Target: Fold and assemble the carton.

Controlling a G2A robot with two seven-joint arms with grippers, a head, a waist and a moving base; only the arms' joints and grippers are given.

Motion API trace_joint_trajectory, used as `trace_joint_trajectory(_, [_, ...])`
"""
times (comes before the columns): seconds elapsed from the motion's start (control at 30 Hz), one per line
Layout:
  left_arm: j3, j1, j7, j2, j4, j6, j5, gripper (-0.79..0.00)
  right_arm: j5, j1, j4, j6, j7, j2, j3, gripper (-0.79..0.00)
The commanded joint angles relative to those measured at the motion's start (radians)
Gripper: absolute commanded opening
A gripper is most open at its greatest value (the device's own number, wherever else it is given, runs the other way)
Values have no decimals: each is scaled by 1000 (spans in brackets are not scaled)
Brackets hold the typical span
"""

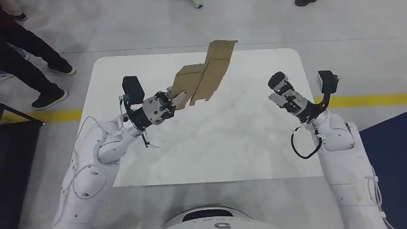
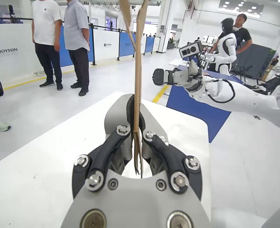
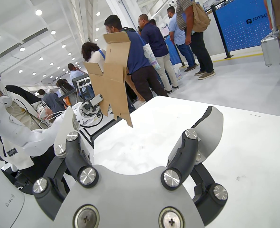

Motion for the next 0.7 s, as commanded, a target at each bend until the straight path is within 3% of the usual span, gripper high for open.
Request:
trace_joint_trajectory(0.0, [0,0,0,0,0,0,-2,-785,0,0,0,0,0,0,0,0])
trace_joint_trajectory(0.07, [13,10,-7,-1,15,-5,-31,-785,0,0,0,0,0,0,0,0])
trace_joint_trajectory(0.13, [51,28,-17,-5,74,-32,-220,-785,-5,-1,-3,9,-2,0,-3,0])
trace_joint_trajectory(0.27, [88,2,-191,5,144,-100,-478,-785,-53,9,-20,13,-2,2,-20,0])
trace_joint_trajectory(0.43, [132,-7,-317,14,178,-141,-716,-785,-139,34,-33,10,37,7,-47,0])
trace_joint_trajectory(0.67, [153,-17,-488,33,206,-137,-839,-785,-96,68,-54,10,75,14,-112,0])
